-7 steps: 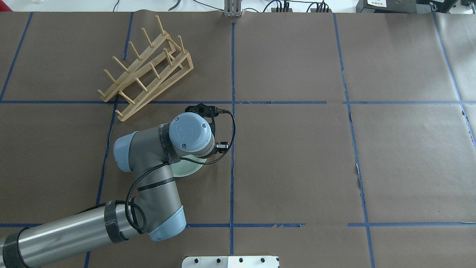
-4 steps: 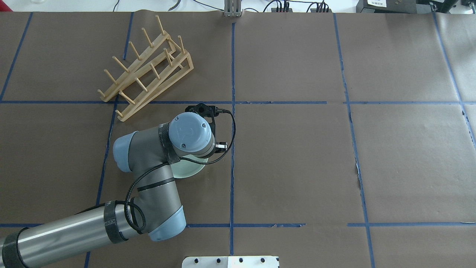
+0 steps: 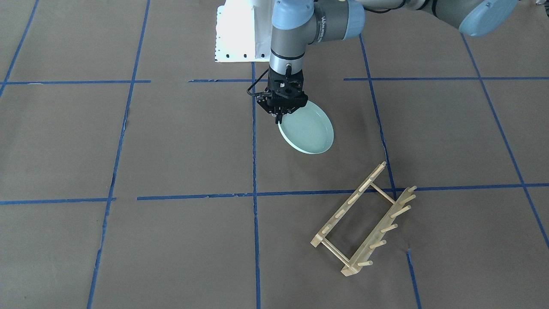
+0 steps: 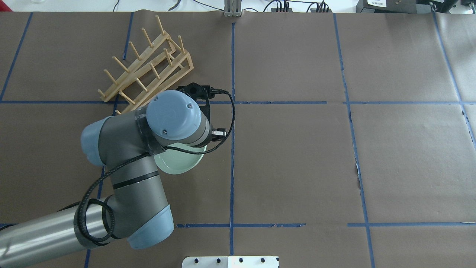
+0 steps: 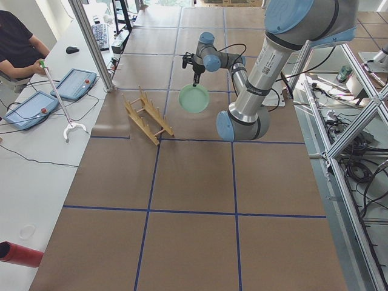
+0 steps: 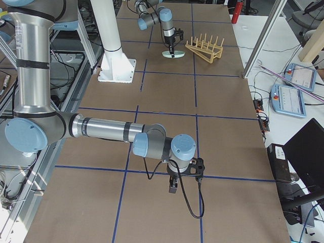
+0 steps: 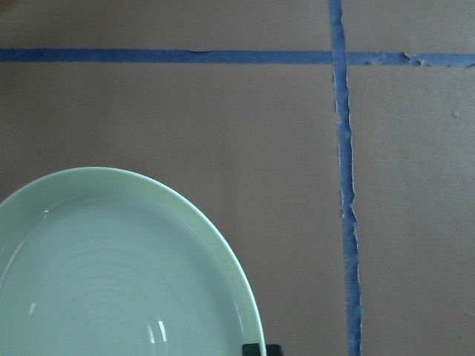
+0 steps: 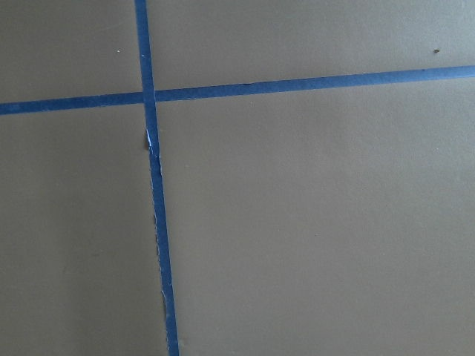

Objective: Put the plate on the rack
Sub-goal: 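Carry the plate with the left gripper up over the wooden rack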

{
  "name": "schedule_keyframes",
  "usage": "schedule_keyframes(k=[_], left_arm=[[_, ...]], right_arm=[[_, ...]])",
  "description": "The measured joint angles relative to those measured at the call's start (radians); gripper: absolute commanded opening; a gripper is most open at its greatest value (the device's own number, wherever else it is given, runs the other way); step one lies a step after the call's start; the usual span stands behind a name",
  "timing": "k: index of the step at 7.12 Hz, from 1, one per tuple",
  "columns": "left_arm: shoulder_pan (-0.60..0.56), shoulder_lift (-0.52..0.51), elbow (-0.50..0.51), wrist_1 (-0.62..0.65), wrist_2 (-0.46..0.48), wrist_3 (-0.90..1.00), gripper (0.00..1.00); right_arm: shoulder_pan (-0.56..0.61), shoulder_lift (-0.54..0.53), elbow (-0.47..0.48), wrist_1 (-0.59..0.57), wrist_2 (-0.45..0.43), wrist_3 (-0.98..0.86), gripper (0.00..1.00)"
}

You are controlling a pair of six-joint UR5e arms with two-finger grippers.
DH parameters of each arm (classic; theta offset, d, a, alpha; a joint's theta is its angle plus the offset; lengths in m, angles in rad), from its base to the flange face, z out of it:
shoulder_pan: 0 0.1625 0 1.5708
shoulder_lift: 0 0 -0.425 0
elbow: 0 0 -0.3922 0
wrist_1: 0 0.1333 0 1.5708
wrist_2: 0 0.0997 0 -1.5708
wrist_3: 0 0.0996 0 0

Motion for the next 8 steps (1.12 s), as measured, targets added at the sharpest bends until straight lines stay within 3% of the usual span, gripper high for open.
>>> schedule_keyframes(k=[2,4,6,8], left_arm=[[-0.084,-0.017,-0.167,0.118,-0.004,-0.006,0.00],[-0.168,-0.046,-0.256,0.124,-0.017,-0.036,0.00],[-0.249,-0.059,-0.283,-0.040,-0.073,-0.170,0.00],[-0.342,-0.007,-0.260,-0.347,-0.087,-0.305,0.00]], right_arm=[[0.000,0.000,0.000,0.000,0.000,0.001,1.00],[0.000,0.000,0.000,0.000,0.000,0.001,1.00],[0.000,0.000,0.000,0.000,0.000,0.001,1.00],[0.000,0.000,0.000,0.000,0.000,0.001,1.00]])
